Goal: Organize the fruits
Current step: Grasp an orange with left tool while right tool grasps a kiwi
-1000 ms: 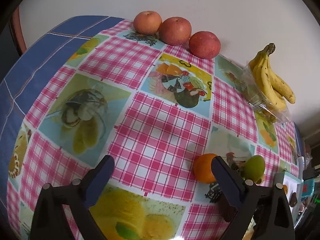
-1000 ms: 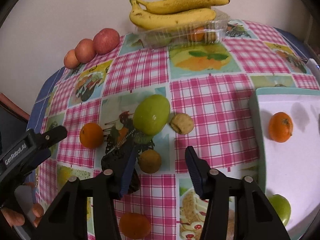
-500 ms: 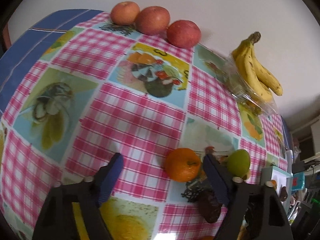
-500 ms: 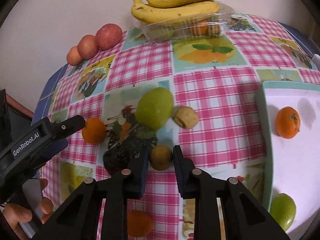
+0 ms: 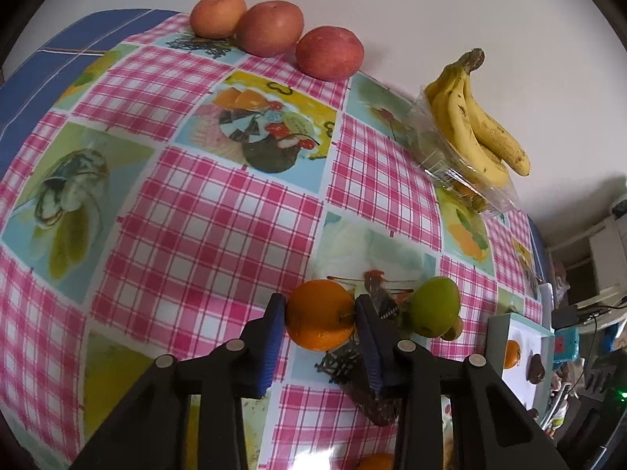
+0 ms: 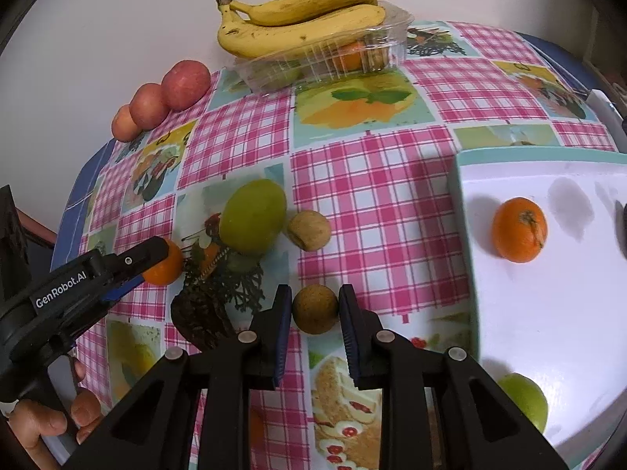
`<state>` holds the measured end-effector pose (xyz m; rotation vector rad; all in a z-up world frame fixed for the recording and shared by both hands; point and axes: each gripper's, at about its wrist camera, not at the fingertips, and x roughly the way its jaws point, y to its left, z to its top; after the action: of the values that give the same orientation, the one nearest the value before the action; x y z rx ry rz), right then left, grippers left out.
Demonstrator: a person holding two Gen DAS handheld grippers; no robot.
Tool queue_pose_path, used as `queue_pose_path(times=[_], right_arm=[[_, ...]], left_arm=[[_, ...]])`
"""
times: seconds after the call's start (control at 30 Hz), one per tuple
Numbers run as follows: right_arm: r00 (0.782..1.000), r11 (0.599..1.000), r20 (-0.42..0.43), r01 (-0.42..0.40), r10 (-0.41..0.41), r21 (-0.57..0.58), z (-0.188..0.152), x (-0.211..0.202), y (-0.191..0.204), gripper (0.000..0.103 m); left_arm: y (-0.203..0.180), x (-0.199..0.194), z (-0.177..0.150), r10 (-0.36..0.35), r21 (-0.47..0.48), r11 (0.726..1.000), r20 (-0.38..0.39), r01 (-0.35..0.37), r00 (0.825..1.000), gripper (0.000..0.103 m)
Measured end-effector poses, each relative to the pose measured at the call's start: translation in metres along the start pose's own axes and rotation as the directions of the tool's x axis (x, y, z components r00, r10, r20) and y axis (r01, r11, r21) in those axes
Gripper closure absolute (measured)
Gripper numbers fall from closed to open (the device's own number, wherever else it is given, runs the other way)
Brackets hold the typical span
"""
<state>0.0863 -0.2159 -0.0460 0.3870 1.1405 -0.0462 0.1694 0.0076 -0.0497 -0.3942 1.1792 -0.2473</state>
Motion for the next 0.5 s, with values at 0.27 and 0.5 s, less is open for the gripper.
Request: queue_pose_path(times=[0.27,0.5], right_arm=[[0.999,1.000,0.035,-0.009,0.008,0.026,-0.007,-0.029,-0.013,0.078],[0.996,0.999,0.090,0.001,-0.005,0.041,-0.014,-0.062,-0.027,0.077]], left_arm=[[0.005,-0.039,-0.005,0.021,-0.004,1.000,0.062,-0.021,0.998,0.065],[-0.002,-0.064,-0.023,0.038,0.005,0.999,0.088,-0.038,0.995,0.065]])
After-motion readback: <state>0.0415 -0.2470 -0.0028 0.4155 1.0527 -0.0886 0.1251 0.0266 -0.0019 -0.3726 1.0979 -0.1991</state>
